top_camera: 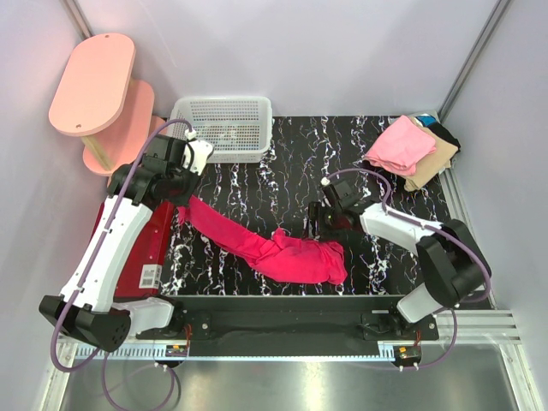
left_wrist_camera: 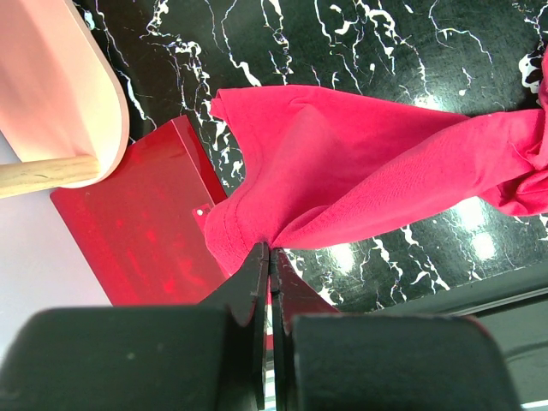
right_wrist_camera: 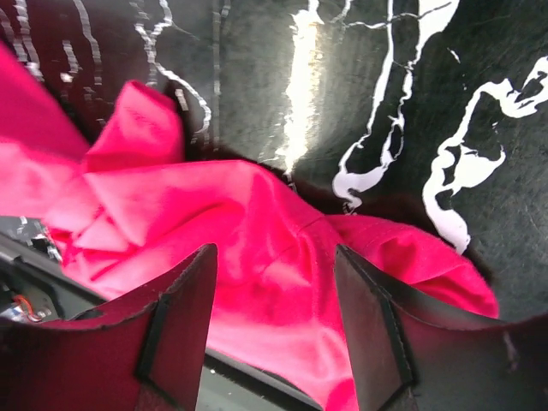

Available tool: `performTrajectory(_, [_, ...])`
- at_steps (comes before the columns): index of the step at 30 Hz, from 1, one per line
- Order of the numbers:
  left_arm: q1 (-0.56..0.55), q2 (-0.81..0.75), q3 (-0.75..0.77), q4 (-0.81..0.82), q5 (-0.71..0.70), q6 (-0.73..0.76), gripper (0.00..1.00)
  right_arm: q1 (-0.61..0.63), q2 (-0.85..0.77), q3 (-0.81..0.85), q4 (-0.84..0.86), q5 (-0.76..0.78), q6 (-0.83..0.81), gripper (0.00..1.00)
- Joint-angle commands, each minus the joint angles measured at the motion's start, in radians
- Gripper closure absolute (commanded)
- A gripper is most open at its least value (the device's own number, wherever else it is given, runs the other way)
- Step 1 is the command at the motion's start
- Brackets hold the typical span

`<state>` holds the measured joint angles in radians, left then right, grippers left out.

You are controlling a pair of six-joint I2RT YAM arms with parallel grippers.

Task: Fold and stack the t-shirts
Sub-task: Flatten out the tshirt

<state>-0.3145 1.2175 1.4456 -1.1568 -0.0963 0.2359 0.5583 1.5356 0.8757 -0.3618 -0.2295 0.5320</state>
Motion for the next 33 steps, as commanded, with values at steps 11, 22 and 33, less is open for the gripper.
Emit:
performTrajectory(11, [-0.001,-0.024,0.019,0.04,0.006,-0.004,1.0,-0.003,0.083,-0.046,0.135,-0.077,0.037,0.55])
performTrajectory(22, [-0.001,-0.027,0.009,0.042,-0.006,-0.001,1.0,-0.001,0.003,-0.044,0.135,-0.146,0.079,0.98])
performTrajectory(33, [-0.001,0.001,-0.004,0.081,-0.031,0.011,1.0,0.018,-0.481,-0.041,-0.169,-0.275,0.125,1.0])
